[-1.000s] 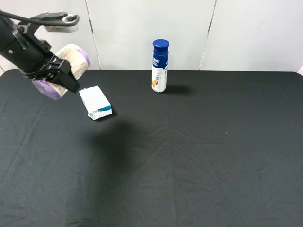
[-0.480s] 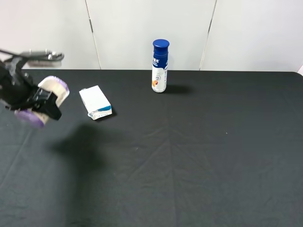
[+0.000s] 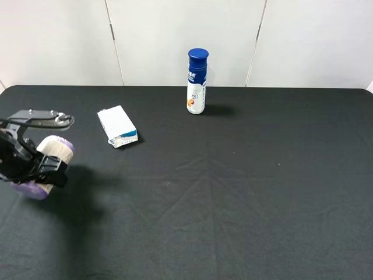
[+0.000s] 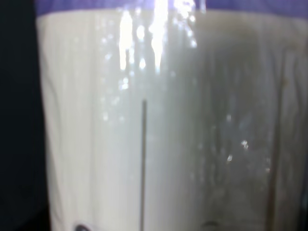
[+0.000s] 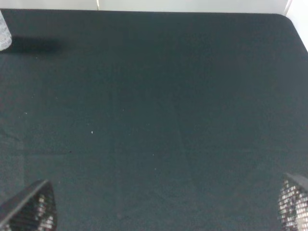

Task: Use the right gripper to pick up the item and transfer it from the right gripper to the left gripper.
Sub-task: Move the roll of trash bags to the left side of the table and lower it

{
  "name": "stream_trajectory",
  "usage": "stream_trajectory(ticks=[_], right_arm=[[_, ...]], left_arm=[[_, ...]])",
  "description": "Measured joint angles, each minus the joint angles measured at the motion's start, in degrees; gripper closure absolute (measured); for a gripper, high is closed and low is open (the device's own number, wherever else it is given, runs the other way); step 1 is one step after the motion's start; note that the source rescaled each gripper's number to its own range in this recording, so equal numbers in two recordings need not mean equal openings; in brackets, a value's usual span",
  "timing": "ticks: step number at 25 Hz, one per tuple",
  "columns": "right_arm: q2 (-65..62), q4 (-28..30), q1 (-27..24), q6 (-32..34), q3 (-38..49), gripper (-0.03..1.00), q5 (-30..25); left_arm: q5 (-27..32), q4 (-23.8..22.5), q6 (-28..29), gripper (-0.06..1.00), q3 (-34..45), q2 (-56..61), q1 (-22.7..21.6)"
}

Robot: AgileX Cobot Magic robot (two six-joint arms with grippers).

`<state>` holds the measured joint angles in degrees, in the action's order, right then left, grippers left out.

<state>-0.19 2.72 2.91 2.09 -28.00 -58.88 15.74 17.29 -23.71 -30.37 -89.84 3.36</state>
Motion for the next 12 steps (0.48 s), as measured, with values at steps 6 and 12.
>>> stream_trajectory(ticks=[6,12], right_arm=[[0.0,0.0,0.0,0.0,0.0,-0.03,0.0],[0.0,0.0,0.0,0.0,0.0,-0.03,0.0]], left_arm=[[-0.8,0.0,0.2,0.93,2.0,0.0,0.0],[-1.3,0.0,0.2,0.93,2.0,0.0,0.0]])
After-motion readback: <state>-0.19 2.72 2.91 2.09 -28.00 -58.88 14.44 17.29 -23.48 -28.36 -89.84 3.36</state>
